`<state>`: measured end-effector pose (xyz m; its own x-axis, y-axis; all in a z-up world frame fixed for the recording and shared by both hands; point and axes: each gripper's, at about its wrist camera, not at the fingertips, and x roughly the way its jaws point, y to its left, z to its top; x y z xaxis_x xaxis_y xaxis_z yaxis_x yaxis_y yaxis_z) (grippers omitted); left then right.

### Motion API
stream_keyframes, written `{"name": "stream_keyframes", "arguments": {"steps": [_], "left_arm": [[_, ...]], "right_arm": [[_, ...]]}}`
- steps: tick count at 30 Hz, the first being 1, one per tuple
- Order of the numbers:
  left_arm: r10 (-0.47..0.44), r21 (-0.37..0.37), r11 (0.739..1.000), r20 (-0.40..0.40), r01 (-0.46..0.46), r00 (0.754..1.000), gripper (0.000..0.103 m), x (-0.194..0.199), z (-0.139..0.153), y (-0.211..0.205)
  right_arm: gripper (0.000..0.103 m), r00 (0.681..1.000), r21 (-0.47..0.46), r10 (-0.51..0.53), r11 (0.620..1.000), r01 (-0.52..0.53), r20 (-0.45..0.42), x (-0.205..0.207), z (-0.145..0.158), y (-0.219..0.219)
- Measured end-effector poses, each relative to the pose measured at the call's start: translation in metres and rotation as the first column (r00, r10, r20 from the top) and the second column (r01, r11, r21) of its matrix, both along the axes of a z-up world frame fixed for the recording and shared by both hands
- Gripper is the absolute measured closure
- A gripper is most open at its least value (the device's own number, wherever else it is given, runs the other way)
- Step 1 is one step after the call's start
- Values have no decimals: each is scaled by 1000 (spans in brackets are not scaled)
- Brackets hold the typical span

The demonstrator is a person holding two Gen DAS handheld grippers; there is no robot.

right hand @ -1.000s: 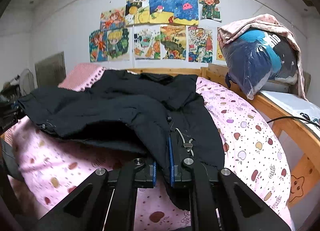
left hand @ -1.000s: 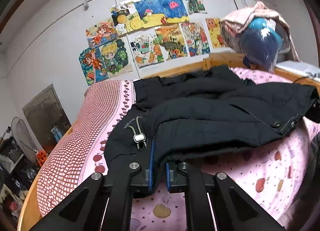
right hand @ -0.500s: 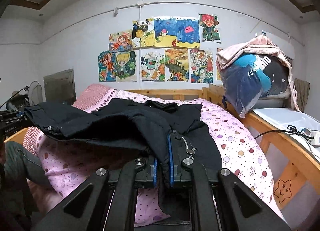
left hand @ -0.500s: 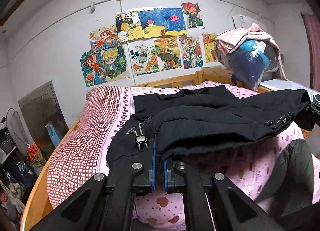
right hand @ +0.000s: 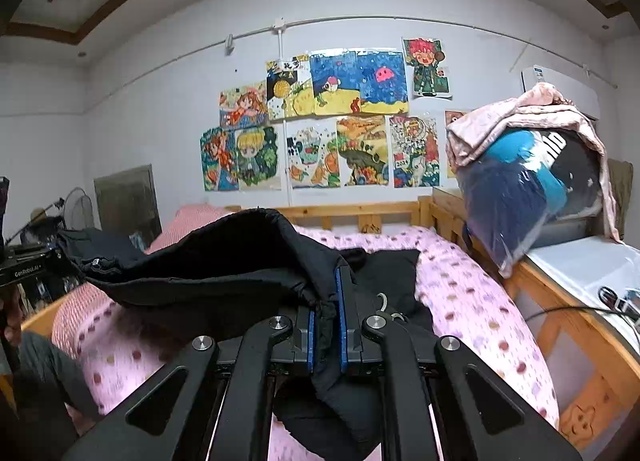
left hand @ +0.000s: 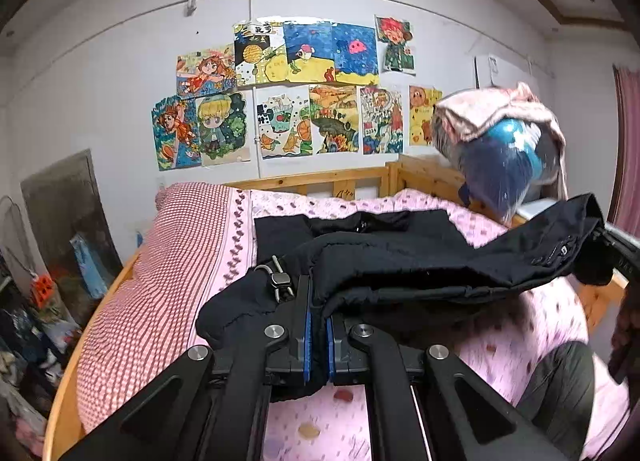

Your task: Fold large clothes

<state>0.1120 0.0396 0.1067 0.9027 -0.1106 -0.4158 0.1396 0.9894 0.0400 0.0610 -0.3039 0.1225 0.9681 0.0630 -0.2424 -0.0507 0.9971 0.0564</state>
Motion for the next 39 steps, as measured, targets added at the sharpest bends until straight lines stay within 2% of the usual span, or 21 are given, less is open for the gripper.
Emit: {"name": "stream_keyframes", "arguments": {"steps": [4, 8, 15, 23, 27, 33, 39], "left_arm": [[-9, -37, 999, -5, 8, 1000, 98, 27, 12, 3], [-6, -40, 999, 6, 6, 1000, 97, 57, 24, 3], [4, -19, 1000, 13, -4, 1000, 97, 116, 36, -2], [33, 4, 999, -4, -33, 999, 97, 202, 43, -10], [48, -14, 999, -29, -48, 998, 97, 245, 40, -11], [72, 26, 997, -44, -71, 996, 97, 299, 27, -23], [91, 25, 996, -76, -89, 993, 97, 347, 9, -26]], "right_arm": [[95, 1000, 7, 10, 1000, -10, 12, 26, 8, 0], [95, 1000, -13, 11, 1000, -11, 26, 61, 19, 1], [95, 1000, -41, 18, 999, -17, 9, 124, 33, -4], [95, 999, -62, 8, 998, -10, -46, 213, 42, -13], [95, 998, -80, -7, 997, 1, -67, 249, 37, -15], [95, 994, -99, -36, 995, 26, -101, 300, 22, -19], [95, 990, -124, -57, 991, 41, -130, 346, 3, -23]]}}
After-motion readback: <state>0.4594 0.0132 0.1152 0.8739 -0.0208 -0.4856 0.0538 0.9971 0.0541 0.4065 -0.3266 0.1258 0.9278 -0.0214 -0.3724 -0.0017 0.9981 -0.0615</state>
